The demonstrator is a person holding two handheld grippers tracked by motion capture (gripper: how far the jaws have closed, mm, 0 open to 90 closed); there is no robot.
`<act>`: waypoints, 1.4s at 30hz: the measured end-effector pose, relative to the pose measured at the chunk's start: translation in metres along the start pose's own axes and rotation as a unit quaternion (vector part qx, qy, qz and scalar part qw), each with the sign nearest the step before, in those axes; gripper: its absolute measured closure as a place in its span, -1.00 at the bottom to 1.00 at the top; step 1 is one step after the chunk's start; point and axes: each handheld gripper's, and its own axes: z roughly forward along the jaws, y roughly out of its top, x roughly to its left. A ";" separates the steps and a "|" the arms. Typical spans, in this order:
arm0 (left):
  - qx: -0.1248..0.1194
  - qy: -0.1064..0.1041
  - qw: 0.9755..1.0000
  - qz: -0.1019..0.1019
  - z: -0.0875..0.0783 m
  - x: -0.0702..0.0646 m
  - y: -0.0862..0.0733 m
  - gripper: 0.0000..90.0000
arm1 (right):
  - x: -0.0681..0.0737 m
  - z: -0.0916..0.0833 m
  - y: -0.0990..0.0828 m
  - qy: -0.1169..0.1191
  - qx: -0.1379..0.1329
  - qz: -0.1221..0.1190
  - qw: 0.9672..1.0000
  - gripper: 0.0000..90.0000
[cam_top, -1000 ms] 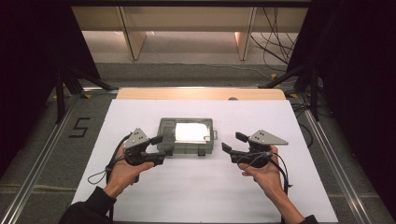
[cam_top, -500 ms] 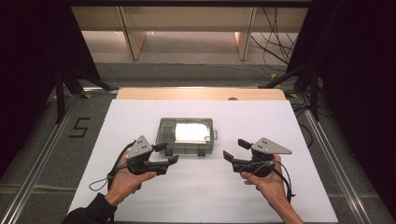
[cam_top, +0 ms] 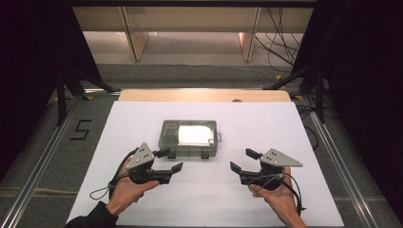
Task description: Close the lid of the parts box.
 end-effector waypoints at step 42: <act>-0.015 0.004 1.000 0.003 -0.010 -0.005 -0.003 -0.46 | 0.013 -0.022 -0.011 0.009 0.002 0.002 1.000 -0.52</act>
